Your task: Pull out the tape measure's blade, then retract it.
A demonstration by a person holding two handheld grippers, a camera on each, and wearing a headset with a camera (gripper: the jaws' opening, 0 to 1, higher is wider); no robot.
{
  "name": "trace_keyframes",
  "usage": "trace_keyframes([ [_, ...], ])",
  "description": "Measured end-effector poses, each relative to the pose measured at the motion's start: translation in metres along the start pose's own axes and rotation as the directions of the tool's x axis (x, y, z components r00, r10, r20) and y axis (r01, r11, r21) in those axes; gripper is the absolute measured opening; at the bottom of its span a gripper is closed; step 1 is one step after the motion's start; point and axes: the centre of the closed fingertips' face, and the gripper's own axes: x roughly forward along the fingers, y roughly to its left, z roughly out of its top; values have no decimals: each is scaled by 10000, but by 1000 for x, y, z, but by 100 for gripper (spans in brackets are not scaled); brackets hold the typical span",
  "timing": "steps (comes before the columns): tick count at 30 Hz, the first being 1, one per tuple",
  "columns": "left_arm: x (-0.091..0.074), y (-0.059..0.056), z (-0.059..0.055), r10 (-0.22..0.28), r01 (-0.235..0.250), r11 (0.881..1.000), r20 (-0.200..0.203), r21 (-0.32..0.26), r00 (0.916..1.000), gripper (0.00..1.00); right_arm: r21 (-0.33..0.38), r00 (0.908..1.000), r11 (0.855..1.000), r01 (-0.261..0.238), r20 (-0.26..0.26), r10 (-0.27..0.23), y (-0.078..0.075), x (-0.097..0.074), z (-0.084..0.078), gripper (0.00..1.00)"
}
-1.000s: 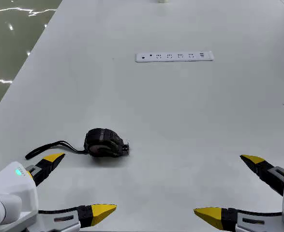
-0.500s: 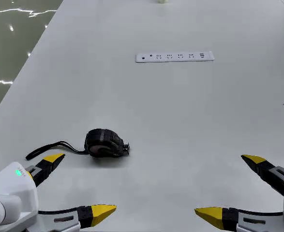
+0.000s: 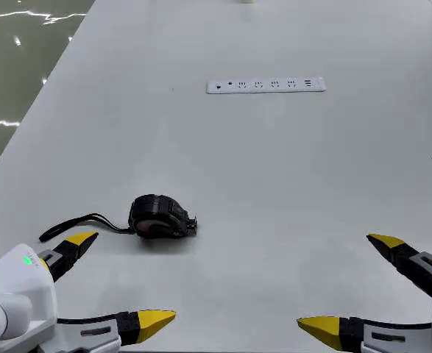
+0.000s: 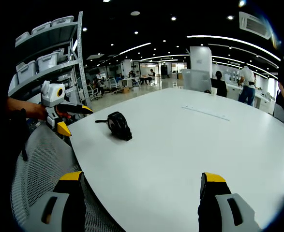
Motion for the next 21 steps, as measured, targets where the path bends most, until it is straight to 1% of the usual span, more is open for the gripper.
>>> trace_keyframes([
  [5,0,1,0,-39,39,10000,-48,25,10000,99,-3,9999,9999,-136,-81,136,1,2,0,99],
  [7,1,2,0,-63,64,10000,-91,54,9999,99,-260,9998,9995,-179,13,180,1,4,2,99],
  [10,1,4,-1,-103,104,9999,-136,94,9999,99,-114,9994,9994,-332,-74,332,2,5,2,99],
  [13,2,5,0,-148,151,9997,-180,179,9997,99,-170,9989,9989,-433,-212,429,1,7,0,99],
  [16,3,8,0,-175,181,9995,-221,249,9996,99,-200,9985,9986,-499,-212,495,0,8,0,99],
  [21,7,12,1,-328,341,9987,-329,391,9989,99,-336,9967,9965,-763,-306,752,-2,12,1,99],
])
